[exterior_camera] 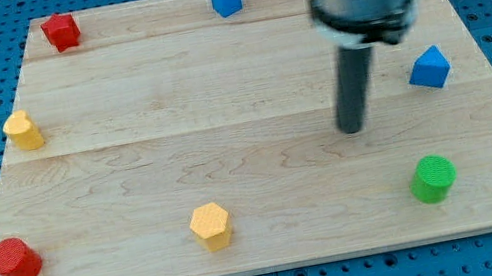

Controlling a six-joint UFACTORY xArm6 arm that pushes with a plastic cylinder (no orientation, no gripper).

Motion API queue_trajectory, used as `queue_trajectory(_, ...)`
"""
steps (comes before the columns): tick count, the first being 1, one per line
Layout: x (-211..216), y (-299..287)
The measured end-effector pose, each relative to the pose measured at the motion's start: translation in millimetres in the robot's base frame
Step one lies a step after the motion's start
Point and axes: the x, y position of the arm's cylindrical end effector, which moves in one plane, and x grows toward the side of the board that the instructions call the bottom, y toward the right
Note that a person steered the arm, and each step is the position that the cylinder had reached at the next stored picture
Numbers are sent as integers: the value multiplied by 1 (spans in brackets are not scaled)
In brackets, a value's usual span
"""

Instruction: Move the yellow hexagon diagonal to the red circle

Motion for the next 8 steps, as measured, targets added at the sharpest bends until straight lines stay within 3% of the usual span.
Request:
queue_trajectory(1,0,43)
queue_trajectory(2,15,28)
queue_trajectory(4,113,-131)
queue_trajectory(5,116,-220)
queue_trajectory(7,48,-267)
queue_trajectory(8,81,-255)
